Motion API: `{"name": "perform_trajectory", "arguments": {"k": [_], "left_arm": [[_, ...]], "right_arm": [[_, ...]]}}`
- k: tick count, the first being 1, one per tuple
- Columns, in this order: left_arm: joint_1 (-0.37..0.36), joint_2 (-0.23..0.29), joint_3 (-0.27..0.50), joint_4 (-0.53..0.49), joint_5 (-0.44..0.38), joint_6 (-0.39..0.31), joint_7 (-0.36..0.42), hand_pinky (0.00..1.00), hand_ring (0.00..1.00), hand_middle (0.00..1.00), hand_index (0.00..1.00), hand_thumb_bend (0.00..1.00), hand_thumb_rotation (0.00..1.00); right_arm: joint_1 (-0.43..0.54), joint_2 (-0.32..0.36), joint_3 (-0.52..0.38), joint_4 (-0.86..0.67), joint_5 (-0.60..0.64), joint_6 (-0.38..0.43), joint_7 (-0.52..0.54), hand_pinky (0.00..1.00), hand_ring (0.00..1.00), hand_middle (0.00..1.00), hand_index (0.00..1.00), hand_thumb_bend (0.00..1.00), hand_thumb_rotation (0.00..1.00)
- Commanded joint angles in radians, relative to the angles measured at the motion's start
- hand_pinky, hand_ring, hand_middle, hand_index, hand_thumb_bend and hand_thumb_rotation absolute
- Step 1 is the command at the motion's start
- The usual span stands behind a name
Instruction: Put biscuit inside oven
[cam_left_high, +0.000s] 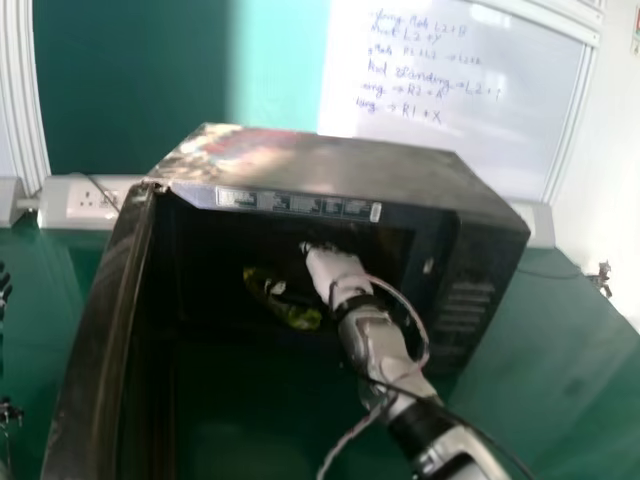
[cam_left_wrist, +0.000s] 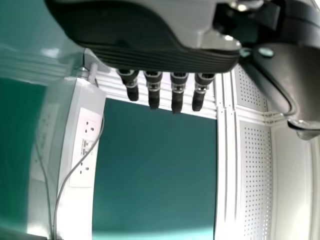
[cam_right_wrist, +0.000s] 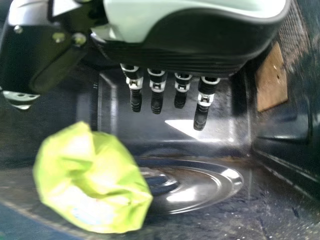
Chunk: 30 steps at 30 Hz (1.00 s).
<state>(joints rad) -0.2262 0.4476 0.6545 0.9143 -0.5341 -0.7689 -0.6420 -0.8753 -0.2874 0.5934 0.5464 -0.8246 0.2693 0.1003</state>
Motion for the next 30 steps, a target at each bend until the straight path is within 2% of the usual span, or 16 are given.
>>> {"name": "perform_trajectory", "arguments": {"k": [1, 5, 17, 25, 30], "left_arm": [[0.040, -0.056, 0.006, 0.030, -0.016, -0.003, 0.005, 0.75, 0.78, 0.77, 0.81, 0.71, 0.73], [0.038, -0.055, 0.006, 0.032, -0.015, 0.006, 0.009, 0.75, 0.78, 0.77, 0.81, 0.73, 0.73], [0.024, -0.047, 0.008, 0.056, -0.020, 0.000, -0.005, 0.74, 0.78, 0.77, 0.82, 0.72, 0.72], [0.024, -0.044, 0.004, 0.058, -0.011, -0.004, -0.004, 0.75, 0.79, 0.78, 0.82, 0.71, 0.74], [0.020, -0.045, 0.005, 0.060, -0.017, 0.005, -0.007, 0.75, 0.79, 0.77, 0.82, 0.71, 0.73]], "right_arm": [[0.035, -0.027, -0.001, -0.068, -0.016, -0.003, 0.027, 0.81, 0.92, 0.97, 0.95, 0.96, 0.71], [0.099, -0.068, -0.014, -0.203, -0.038, -0.006, 0.070, 0.83, 0.92, 0.96, 0.95, 0.95, 0.72], [0.263, -0.169, -0.084, -0.495, -0.067, -0.031, 0.163, 0.85, 0.92, 0.93, 0.92, 0.92, 0.65], [0.398, -0.206, -0.195, -0.658, -0.027, -0.082, 0.153, 0.80, 0.88, 0.91, 0.92, 0.92, 0.54], [0.503, -0.223, -0.284, -0.746, 0.026, -0.166, 0.096, 0.73, 0.84, 0.88, 0.88, 0.91, 0.47]]}}
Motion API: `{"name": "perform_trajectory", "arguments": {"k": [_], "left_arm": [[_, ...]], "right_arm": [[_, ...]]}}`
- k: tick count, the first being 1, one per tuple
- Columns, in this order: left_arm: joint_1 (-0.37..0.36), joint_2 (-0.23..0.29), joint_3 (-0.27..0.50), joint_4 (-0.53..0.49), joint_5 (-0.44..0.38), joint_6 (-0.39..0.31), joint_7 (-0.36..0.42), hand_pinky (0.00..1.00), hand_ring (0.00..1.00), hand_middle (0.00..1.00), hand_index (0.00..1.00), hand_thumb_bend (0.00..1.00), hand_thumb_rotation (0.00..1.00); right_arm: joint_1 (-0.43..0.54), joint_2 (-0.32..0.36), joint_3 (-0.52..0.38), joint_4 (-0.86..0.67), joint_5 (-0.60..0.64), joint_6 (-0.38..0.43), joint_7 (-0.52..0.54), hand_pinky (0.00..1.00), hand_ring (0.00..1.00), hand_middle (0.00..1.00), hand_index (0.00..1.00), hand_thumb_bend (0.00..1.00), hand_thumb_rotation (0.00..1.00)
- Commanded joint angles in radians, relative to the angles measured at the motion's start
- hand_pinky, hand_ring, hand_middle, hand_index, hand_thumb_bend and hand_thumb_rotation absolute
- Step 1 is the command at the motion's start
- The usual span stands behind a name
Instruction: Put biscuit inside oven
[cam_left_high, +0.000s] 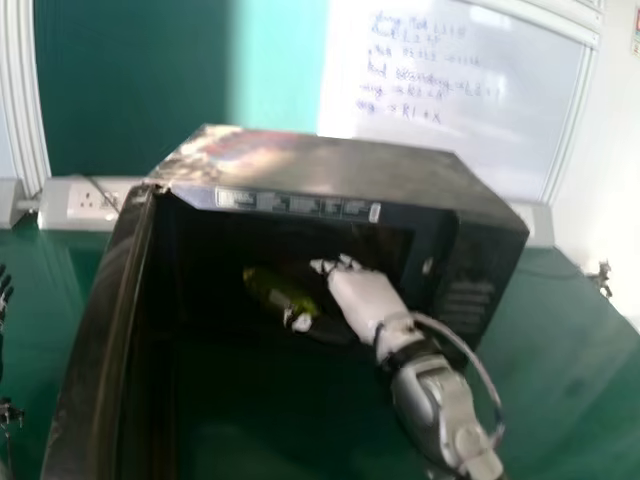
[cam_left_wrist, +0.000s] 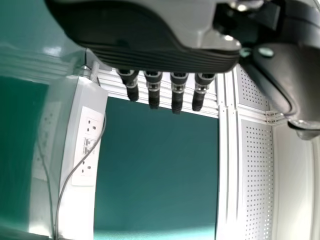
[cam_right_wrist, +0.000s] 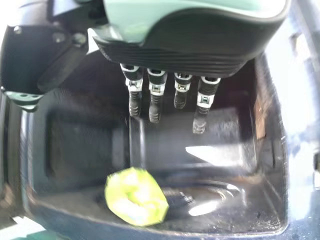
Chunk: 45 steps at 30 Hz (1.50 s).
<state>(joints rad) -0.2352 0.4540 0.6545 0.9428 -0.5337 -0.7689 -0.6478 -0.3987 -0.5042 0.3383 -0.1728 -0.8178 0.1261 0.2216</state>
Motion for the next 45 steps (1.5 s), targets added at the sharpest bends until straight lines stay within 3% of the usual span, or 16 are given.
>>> {"name": "perform_trajectory", "arguments": {"k": [1, 6, 11, 17, 24, 28, 33, 37, 45], "left_arm": [[0.028, -0.051, 0.006, 0.033, -0.018, 0.005, -0.004, 0.75, 0.78, 0.77, 0.81, 0.72, 0.73], [0.030, -0.050, 0.004, 0.034, -0.012, -0.001, 0.000, 0.75, 0.78, 0.77, 0.81, 0.71, 0.73], [0.031, -0.052, 0.002, 0.030, -0.009, -0.004, 0.006, 0.76, 0.79, 0.77, 0.82, 0.72, 0.75], [0.031, -0.050, 0.000, 0.027, -0.007, 0.000, 0.007, 0.76, 0.79, 0.77, 0.82, 0.71, 0.74], [0.029, -0.049, 0.002, 0.032, -0.010, -0.001, -0.003, 0.75, 0.79, 0.78, 0.82, 0.70, 0.74], [0.029, -0.048, 0.004, 0.032, -0.013, 0.010, -0.001, 0.76, 0.79, 0.78, 0.82, 0.71, 0.73], [0.030, -0.039, 0.003, 0.041, -0.010, -0.002, -0.017, 0.77, 0.80, 0.79, 0.83, 0.71, 0.75], [0.026, -0.033, 0.006, 0.051, -0.010, -0.011, -0.026, 0.77, 0.80, 0.79, 0.83, 0.71, 0.75], [0.030, -0.026, 0.003, 0.054, -0.004, -0.022, -0.035, 0.79, 0.82, 0.80, 0.84, 0.71, 0.76]], "right_arm": [[0.048, -0.006, -0.049, -0.045, 0.036, -0.034, -0.031, 0.72, 0.83, 0.88, 0.88, 0.91, 0.46], [0.151, -0.008, -0.138, -0.129, 0.113, -0.088, -0.047, 0.72, 0.82, 0.87, 0.88, 0.87, 0.46], [0.231, -0.009, -0.226, -0.148, 0.216, -0.199, -0.084, 0.73, 0.82, 0.86, 0.87, 0.84, 0.47], [0.298, -0.005, -0.316, -0.101, 0.403, -0.407, -0.121, 0.72, 0.81, 0.84, 0.84, 0.82, 0.41], [0.324, 0.004, -0.373, 0.016, 0.549, -0.623, -0.127, 0.71, 0.79, 0.82, 0.82, 0.82, 0.45], [0.321, 0.049, -0.399, 0.133, 0.603, -0.769, -0.174, 0.70, 0.77, 0.79, 0.80, 0.83, 0.48], [0.329, 0.153, -0.433, 0.190, 0.646, -0.848, -0.254, 0.73, 0.77, 0.76, 0.78, 0.77, 0.50], [0.309, 0.218, -0.452, 0.265, 0.649, -0.915, -0.314, 0.72, 0.75, 0.76, 0.78, 0.71, 0.59], [0.314, 0.261, -0.475, 0.309, 0.658, -0.883, -0.343, 0.72, 0.77, 0.77, 0.80, 0.65, 0.81]]}}
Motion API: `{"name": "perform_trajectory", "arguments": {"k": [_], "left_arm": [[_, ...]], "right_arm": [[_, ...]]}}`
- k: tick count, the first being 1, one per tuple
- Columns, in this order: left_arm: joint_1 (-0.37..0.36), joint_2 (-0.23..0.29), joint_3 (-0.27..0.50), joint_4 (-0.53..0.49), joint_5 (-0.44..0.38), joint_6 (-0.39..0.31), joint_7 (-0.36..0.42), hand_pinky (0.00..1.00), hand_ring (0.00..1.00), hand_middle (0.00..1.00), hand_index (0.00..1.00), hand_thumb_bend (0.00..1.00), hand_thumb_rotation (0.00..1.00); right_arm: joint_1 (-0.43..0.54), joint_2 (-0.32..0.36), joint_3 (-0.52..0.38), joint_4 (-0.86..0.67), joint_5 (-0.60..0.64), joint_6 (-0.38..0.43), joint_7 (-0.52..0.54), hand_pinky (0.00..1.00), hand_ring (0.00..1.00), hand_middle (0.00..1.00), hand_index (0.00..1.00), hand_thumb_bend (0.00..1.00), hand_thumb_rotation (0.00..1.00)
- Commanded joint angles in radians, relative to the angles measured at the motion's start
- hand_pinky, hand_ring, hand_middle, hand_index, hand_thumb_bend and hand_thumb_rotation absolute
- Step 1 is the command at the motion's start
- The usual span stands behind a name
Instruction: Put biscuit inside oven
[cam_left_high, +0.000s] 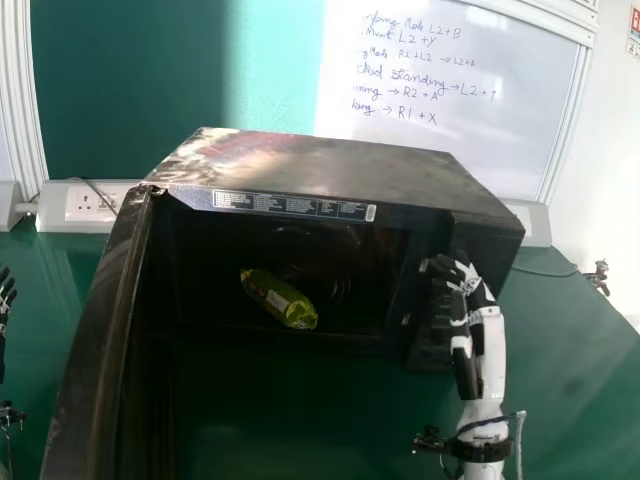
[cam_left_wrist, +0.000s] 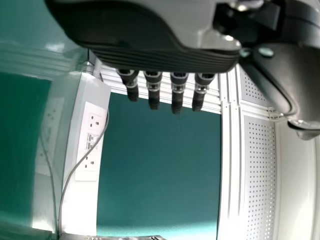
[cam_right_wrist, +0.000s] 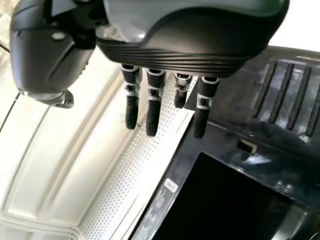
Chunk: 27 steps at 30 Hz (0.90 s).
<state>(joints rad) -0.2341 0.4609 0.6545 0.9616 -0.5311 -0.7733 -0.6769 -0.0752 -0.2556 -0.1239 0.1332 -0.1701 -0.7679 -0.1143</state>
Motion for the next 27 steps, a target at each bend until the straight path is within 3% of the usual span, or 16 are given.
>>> {"name": "perform_trajectory", "arguments": {"k": [1, 4, 10, 17, 21, 24, 27], "left_arm": [[0.028, -0.032, 0.003, 0.037, -0.003, -0.025, -0.005, 0.79, 0.82, 0.80, 0.84, 0.71, 0.76], [0.024, -0.031, 0.003, 0.044, -0.001, -0.039, -0.009, 0.79, 0.82, 0.80, 0.84, 0.71, 0.77], [0.019, -0.029, 0.007, 0.049, -0.012, -0.069, -0.035, 0.79, 0.82, 0.80, 0.84, 0.71, 0.77], [0.025, -0.030, 0.003, 0.031, -0.015, -0.104, -0.067, 0.78, 0.81, 0.80, 0.84, 0.72, 0.79], [0.044, -0.043, -0.001, -0.015, -0.029, -0.087, -0.091, 0.77, 0.80, 0.80, 0.84, 0.72, 0.77], [0.065, -0.049, -0.010, -0.051, -0.030, -0.068, -0.092, 0.76, 0.79, 0.80, 0.83, 0.73, 0.76], [0.091, -0.054, -0.025, -0.101, -0.031, -0.055, -0.108, 0.77, 0.80, 0.80, 0.84, 0.72, 0.77]], "right_arm": [[-0.009, 0.017, -0.014, 0.004, 0.024, 0.017, -0.006, 0.72, 0.77, 0.77, 0.79, 0.64, 0.82], [-0.009, 0.024, -0.026, 0.008, 0.048, 0.029, -0.006, 0.74, 0.76, 0.77, 0.78, 0.62, 0.83], [-0.020, 0.031, -0.075, 0.047, -0.016, 0.025, -0.077, 0.72, 0.76, 0.77, 0.78, 0.62, 0.88], [-0.031, 0.082, -0.122, 0.061, 0.003, 0.067, -0.176, 0.81, 0.81, 0.83, 0.90, 0.71, 0.96], [-0.027, 0.105, -0.131, 0.041, 0.030, 0.113, -0.192, 0.86, 0.87, 0.90, 0.97, 0.70, 1.00], [-0.030, 0.121, -0.135, 0.028, 0.052, 0.133, -0.197, 0.90, 0.90, 0.93, 0.99, 0.62, 1.00], [-0.031, 0.135, -0.139, 0.013, 0.055, 0.160, -0.209, 0.92, 0.92, 0.93, 0.98, 0.61, 1.00]]}}
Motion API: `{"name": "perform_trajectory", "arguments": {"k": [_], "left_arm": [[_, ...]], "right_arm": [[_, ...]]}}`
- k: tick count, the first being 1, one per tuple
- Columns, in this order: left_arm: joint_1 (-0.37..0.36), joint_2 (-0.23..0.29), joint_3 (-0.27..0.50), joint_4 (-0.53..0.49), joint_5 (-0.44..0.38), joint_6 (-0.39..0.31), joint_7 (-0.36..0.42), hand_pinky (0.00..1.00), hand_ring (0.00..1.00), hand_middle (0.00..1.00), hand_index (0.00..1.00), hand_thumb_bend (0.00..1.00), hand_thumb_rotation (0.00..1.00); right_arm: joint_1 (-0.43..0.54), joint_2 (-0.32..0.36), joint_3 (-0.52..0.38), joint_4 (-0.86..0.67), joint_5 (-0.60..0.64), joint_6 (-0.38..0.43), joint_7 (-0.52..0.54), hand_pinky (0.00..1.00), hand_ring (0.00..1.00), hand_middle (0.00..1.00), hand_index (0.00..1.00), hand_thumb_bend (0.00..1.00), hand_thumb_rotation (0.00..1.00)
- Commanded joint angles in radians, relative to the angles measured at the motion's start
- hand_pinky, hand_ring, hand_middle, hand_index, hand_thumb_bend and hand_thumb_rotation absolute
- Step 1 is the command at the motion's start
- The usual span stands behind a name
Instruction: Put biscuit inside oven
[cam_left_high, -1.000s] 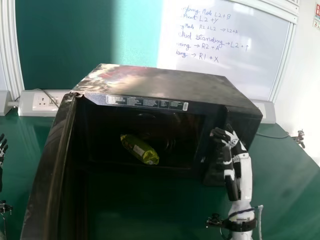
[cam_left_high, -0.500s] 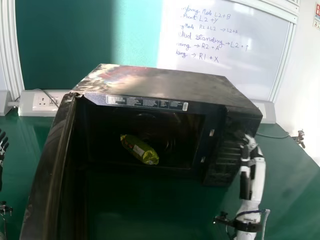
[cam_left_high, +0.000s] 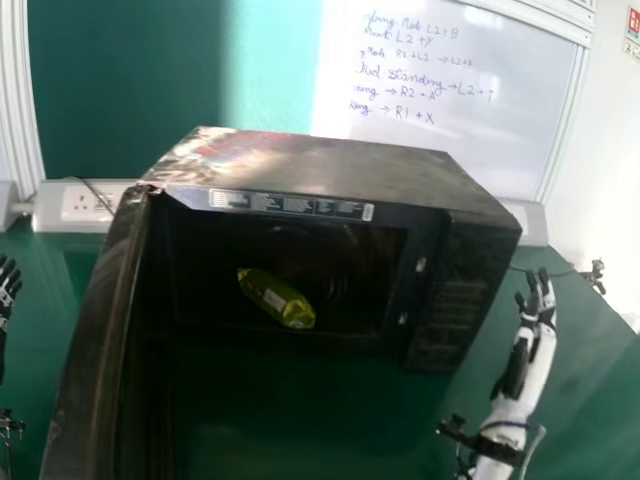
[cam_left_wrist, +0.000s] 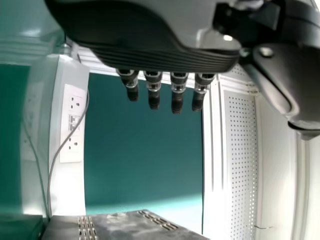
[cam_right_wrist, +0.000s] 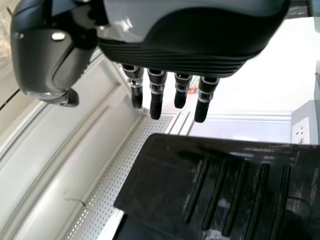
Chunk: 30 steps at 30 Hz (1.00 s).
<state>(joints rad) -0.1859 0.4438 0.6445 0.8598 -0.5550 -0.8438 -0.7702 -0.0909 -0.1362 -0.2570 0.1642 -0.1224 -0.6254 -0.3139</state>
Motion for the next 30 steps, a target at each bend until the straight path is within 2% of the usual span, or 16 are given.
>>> {"name": "perform_trajectory", "arguments": {"k": [1, 5, 9, 13, 18, 21, 24, 30], "left_arm": [[0.054, -0.038, -0.022, -0.022, -0.011, 0.024, -0.030, 0.77, 0.81, 0.81, 0.84, 0.70, 0.78], [0.076, -0.045, -0.041, -0.059, -0.012, -0.005, -0.084, 0.77, 0.80, 0.81, 0.85, 0.64, 0.80], [0.088, -0.036, -0.058, -0.060, -0.009, -0.011, -0.138, 0.77, 0.80, 0.81, 0.86, 0.67, 0.84], [0.102, -0.048, -0.076, -0.090, -0.013, 0.007, -0.164, 0.78, 0.80, 0.80, 0.85, 0.71, 0.82], [0.101, -0.047, -0.098, -0.094, -0.027, 0.013, -0.241, 0.79, 0.81, 0.82, 0.85, 0.68, 0.82], [0.106, -0.041, -0.117, -0.099, 0.005, 0.013, -0.239, 0.78, 0.81, 0.82, 0.84, 0.68, 0.82], [0.117, -0.039, -0.144, -0.118, 0.043, 0.015, -0.213, 0.77, 0.80, 0.81, 0.84, 0.75, 0.82], [0.133, -0.037, -0.205, -0.172, 0.104, 0.000, -0.191, 0.78, 0.80, 0.81, 0.84, 0.78, 0.79]], "right_arm": [[-0.015, 0.019, -0.006, -0.024, 0.004, 0.029, -0.015, 0.92, 0.92, 0.93, 0.97, 0.61, 1.00], [-0.013, 0.033, -0.004, -0.048, 0.002, 0.054, -0.021, 0.92, 0.92, 0.93, 0.97, 0.61, 1.00], [-0.014, 0.042, -0.002, -0.057, 0.001, 0.061, -0.026, 0.91, 0.91, 0.92, 0.95, 0.59, 1.00], [-0.010, 0.048, -0.003, -0.073, 0.001, 0.092, -0.028, 0.91, 0.90, 0.92, 0.95, 0.60, 1.00], [-0.011, 0.055, -0.003, -0.075, 0.016, 0.095, -0.020, 0.91, 0.90, 0.91, 0.94, 0.61, 1.00], [-0.012, 0.056, -0.004, -0.074, 0.017, 0.095, -0.020, 0.91, 0.89, 0.91, 0.94, 0.63, 1.00], [-0.012, 0.054, -0.003, -0.068, 0.018, 0.090, -0.016, 0.91, 0.89, 0.91, 0.93, 0.62, 1.00], [-0.009, 0.054, 0.002, -0.069, 0.014, 0.095, -0.012, 0.91, 0.89, 0.91, 0.93, 0.62, 1.00]]}}
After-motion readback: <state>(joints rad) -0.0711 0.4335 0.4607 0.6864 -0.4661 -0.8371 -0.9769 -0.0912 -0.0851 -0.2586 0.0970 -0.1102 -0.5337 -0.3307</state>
